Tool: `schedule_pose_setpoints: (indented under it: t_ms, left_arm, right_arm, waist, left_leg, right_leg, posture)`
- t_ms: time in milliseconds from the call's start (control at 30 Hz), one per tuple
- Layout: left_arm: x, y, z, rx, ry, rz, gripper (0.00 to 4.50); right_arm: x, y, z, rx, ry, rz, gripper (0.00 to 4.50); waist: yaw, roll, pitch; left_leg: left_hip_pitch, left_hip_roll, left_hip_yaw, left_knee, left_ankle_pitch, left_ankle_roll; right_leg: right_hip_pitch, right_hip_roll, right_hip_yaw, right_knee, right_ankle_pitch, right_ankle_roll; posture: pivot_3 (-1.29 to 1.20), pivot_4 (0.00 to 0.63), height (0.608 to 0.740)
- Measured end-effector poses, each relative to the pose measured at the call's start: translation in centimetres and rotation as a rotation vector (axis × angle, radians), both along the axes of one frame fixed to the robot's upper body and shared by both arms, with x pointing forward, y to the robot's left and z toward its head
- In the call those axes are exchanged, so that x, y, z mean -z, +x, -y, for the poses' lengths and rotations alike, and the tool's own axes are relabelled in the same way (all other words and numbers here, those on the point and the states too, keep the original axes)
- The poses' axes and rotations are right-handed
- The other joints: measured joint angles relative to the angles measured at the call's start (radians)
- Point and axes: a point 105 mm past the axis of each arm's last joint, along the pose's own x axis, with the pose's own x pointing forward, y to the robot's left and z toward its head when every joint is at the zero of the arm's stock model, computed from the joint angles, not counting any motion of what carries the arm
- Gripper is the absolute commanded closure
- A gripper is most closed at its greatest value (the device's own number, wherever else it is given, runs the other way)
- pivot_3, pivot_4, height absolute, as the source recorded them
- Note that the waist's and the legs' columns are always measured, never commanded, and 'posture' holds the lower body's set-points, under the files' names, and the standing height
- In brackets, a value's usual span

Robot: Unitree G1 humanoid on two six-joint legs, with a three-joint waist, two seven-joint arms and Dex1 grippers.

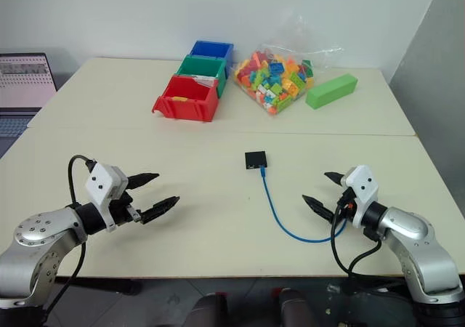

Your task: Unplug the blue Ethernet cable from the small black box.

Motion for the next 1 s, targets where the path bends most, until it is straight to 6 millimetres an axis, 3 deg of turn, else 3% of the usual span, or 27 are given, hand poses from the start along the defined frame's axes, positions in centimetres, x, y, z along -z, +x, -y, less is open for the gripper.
schedule_pose_setpoints:
  t_ms: [500, 700, 1000]
  left_arm:
    - [-0.3, -0.5, 0.8, 0.033, 0.014, -0.004, 0.03]
    - [0.2, -0.7, 1.6, 0.088, 0.014, -0.028, 0.03]
    - [0.8, -2.3, 2.6, 0.294, 0.012, -0.138, 0.03]
  right_arm:
    - [0.6, -0.2, 0.0, 0.002, -0.003, -0.025, 0.0]
    - [1.1, 1.0, -3.3, 0.019, 0.05, -0.024, 0.0]
    - [2.5, 4.6, -9.5, 0.142, 0.08, -0.022, 0.0]
  waist:
    - [0.0, 0.0, 0.0]
    - [-0.004, 0.0, 0.0]
    - [-0.009, 0.0, 0.0]
  left_leg:
    - [0.0, 0.0, 0.0, 0.0, 0.0, 0.0]
    - [0.0, 0.0, 0.0, 0.0, 0.0, 0.0]
    - [0.0, 0.0, 0.0, 0.0, 0.0, 0.0]
  right_leg:
    - [0.0, 0.0, 0.0, 0.0, 0.0, 0.0]
    - [0.0, 0.0, 0.0, 0.0, 0.0, 0.0]
    - [-0.001, 0.0, 0.0, 0.001, 0.0, 0.0]
  posture:
    - [0.0, 0.15, 0.74]
    - [0.0, 0.15, 0.74]
    - [0.0, 0.15, 0.74]
